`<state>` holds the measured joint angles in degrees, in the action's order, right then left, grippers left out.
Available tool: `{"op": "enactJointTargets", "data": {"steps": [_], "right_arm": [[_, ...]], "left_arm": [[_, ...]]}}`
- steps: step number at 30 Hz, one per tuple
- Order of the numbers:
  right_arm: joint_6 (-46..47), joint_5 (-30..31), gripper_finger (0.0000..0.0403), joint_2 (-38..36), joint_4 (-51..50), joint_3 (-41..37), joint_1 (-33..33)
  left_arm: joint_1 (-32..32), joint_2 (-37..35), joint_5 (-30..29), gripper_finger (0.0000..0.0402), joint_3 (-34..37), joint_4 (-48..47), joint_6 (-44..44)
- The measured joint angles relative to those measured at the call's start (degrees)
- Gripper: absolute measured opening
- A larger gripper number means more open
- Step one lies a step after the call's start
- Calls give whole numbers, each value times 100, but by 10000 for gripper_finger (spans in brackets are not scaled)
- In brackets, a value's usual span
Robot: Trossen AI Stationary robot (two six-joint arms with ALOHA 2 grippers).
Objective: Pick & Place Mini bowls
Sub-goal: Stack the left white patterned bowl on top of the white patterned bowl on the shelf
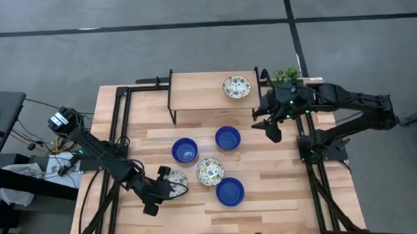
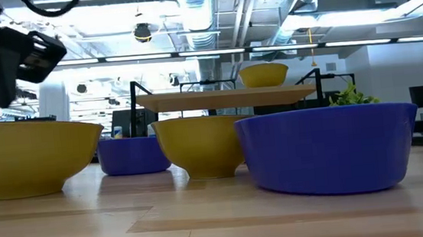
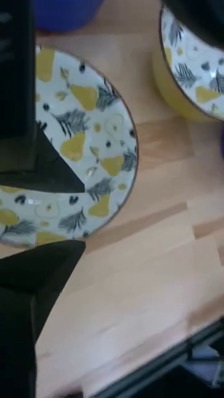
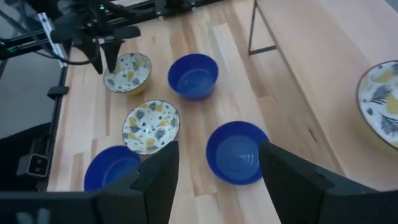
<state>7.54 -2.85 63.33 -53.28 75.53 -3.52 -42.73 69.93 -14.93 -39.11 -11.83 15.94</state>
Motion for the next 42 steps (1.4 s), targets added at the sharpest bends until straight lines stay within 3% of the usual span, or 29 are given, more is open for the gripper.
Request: {"op": "enactJointTargets", "data": {"steps": [7,19,33,42], "right_arm": [[2,-4,209,2,-4,0,185],[7,-11,209,2,-4,0,237],[12,-9,209,2,-5,0,237],[12,-9,209,2,-7,2,237]], "left_arm": [[-57,134,17,172,0,27,12],[-56,794,17,168,0,32,299],[-56,503,-15,168,0,37,287],[-56,754,-42,168,3,28,282]]}}
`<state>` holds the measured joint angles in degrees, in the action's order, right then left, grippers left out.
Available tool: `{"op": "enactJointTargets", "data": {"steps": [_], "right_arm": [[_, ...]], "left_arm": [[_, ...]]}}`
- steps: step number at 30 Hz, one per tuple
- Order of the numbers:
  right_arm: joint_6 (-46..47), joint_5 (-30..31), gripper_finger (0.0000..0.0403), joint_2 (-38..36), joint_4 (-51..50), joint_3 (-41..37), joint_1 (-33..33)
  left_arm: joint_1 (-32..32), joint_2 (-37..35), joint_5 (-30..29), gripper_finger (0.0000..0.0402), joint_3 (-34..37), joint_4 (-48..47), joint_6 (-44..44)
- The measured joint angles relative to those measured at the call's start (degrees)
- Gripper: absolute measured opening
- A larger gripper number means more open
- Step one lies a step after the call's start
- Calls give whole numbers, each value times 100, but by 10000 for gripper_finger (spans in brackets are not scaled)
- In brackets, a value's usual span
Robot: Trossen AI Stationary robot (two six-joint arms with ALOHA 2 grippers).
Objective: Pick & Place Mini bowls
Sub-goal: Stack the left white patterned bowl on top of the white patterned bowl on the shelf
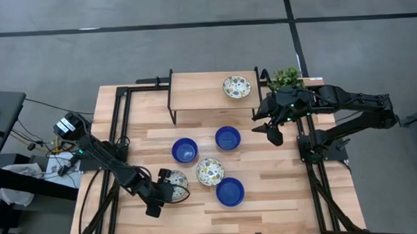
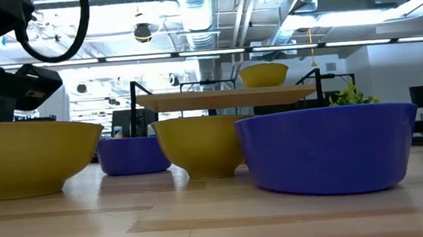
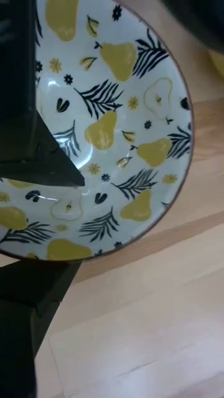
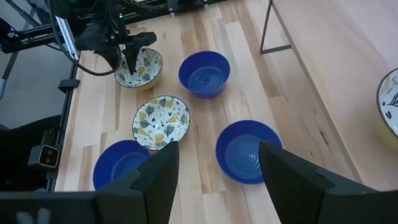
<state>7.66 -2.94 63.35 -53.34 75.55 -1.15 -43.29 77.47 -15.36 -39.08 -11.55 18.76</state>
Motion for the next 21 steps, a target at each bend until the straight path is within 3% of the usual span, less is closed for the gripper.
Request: {"op": "enactJointTargets", "data": {"steps": [21], "right_arm": [[-7,-11,209,83,-22,7,2]], "left_arm": [[0,-20,-4,168,1,3,-1]]}}
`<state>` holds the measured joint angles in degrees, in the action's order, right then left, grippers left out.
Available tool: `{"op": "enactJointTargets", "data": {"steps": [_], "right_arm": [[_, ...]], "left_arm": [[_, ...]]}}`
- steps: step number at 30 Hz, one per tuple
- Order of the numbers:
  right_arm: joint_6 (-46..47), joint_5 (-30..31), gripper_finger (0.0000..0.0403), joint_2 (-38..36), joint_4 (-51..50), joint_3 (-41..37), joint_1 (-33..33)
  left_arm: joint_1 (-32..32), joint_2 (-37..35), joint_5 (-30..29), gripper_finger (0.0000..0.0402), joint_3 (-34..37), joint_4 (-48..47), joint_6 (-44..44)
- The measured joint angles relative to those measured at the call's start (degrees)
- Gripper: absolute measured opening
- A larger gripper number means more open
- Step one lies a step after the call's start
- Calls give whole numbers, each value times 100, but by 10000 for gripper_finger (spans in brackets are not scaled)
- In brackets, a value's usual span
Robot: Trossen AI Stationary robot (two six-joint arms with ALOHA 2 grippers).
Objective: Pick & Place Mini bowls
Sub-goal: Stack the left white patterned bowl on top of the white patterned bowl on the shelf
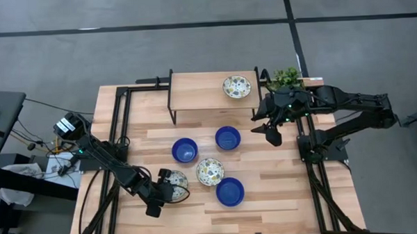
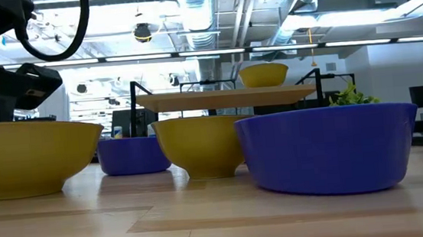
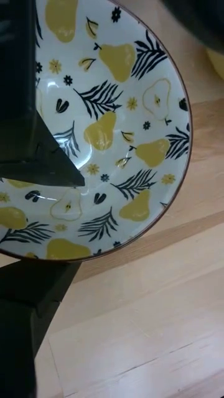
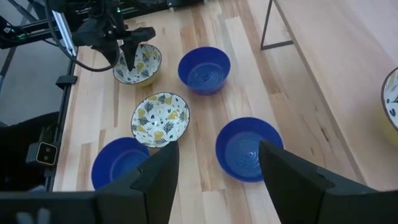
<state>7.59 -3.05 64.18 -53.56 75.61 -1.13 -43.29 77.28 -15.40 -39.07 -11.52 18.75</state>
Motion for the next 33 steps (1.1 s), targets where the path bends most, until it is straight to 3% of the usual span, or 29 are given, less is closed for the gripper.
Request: {"op": "enactJointTargets", "data": {"steps": [33], "right_arm": [[155,7,209,-2,0,-4,363]], "left_arm": [[0,-74,0,168,0,1,-45]]}}
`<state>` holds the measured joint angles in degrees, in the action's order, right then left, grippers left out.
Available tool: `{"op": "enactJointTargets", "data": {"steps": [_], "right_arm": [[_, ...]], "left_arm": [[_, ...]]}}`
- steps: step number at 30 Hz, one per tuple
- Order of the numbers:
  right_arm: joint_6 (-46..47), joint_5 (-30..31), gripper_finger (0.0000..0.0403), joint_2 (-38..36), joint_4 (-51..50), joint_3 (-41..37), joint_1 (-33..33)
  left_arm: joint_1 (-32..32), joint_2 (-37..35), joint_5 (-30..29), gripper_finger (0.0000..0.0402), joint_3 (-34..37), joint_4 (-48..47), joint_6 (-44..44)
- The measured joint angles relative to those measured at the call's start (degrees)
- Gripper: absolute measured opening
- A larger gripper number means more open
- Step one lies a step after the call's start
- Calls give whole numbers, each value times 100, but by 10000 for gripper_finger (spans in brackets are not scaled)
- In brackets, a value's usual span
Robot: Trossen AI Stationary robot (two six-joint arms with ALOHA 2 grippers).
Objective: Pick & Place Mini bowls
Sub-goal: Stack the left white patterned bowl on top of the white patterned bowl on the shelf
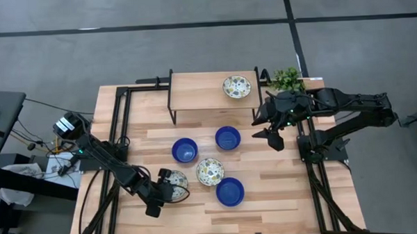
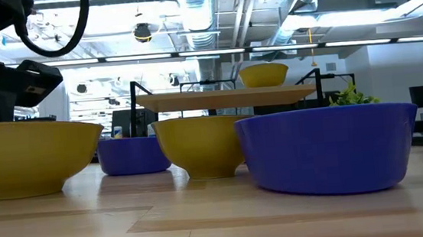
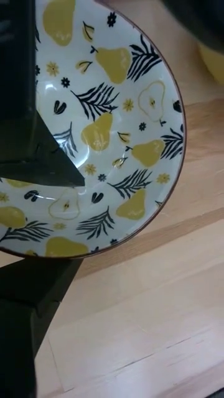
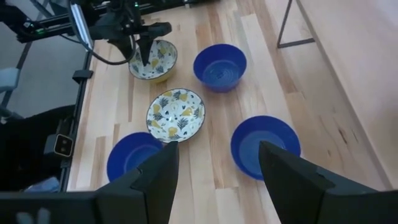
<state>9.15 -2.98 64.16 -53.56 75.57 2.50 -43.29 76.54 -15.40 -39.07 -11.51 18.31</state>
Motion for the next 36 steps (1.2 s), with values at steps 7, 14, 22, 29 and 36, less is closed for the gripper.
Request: {"op": "enactJointTargets", "data": {"steps": [7,14,22,29,36], "right_arm": [[-9,0,209,0,2,0,2],[-8,0,209,0,5,0,2],[142,0,209,0,7,0,9],[151,113,203,2,8,0,10],[302,162,182,2,227,-2,14]], "left_arm": [[-2,-51,-76,168,0,0,-2],[-2,-48,-91,167,0,0,-2],[-2,-46,-87,81,0,-2,-2],[-58,-61,-93,20,-31,62,-73],[-265,-51,155,12,-334,17,-348]]}}
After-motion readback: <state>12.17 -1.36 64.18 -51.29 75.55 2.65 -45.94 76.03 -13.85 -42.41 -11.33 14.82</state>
